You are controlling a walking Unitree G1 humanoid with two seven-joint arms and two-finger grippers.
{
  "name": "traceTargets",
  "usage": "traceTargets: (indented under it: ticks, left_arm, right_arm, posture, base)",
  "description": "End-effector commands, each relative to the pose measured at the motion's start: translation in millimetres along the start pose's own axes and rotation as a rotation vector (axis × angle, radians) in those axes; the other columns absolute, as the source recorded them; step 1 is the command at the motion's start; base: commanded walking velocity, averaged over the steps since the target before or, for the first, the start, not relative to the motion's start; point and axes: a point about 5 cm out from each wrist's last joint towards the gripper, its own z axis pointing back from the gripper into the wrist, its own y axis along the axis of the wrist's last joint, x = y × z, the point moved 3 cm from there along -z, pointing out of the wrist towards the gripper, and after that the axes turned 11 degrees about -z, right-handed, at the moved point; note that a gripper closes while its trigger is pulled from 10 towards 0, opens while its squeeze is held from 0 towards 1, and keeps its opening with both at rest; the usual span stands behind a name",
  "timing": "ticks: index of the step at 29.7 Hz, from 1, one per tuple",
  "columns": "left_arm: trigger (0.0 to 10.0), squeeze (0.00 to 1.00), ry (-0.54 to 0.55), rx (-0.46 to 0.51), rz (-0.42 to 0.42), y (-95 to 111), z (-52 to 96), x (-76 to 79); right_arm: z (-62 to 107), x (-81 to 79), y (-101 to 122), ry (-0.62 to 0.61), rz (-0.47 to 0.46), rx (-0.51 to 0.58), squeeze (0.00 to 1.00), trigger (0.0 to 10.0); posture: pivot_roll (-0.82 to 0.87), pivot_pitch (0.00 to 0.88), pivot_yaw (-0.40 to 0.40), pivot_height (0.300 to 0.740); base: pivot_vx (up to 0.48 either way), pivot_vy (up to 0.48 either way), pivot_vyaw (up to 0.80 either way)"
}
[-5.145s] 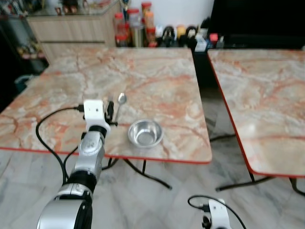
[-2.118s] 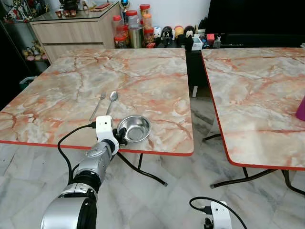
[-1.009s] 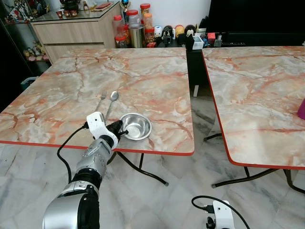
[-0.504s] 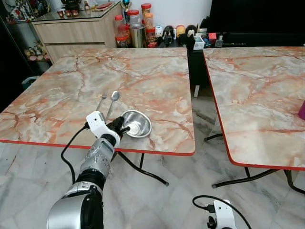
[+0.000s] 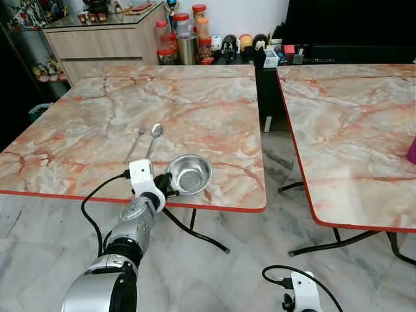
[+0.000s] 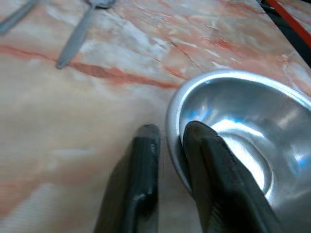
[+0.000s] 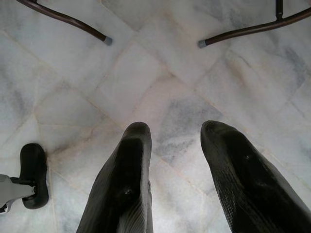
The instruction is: Setting the table
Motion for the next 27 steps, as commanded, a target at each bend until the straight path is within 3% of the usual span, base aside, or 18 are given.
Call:
traceTargets:
  ticks: [1,19,20,21,27]
  left_arm:
    - [10.0,1.0,0.005,-0.02,-0.017,0,-0.9,-3.0]
    - [10.0,1.0,0.002,0.054,0.03,23,-4.2,-4.6]
    - [10.0,0.88,-0.003,0.047,0.032,22,-4.4,-4.4]
    - [10.0,0.0,-0.007,0.042,0.033,22,-4.5,-4.2]
    - [10.0,0.0,-0.025,0.046,0.015,29,-4.1,-5.4]
  right_arm:
    - [-0.3,-4.0,0,0.006,-0.01,-0.005,0.0,10.0]
    - [-0.1,-7.3,-1,0.008,-0.021,-0.005,0.0,10.0]
    - [0.0,-7.4,-2,0.008,-0.02,-0.006,0.0,10.0]
    - [0.0,-7.5,-2,0.009,-0.02,-0.006,0.0,10.0]
    - [0.2,-9.2,-3,0.011,-0.021,-0.009,0.0,10.0]
  posture:
    - [0.04,0.0,0.047,0.74]
    - [0.05,0.0,0.054,0.74]
    - [0.05,0.0,0.054,0.74]
    - [0.05,0.0,0.054,0.74]
    - [0.06,0.0,0.061,0.74]
  base:
    - [0.0,0.0,0.0]
    - [0.0,0.0,0.0]
    - [0.0,0.0,0.0]
    - [0.0,0.0,0.0]
    - [0.0,0.0,0.0]
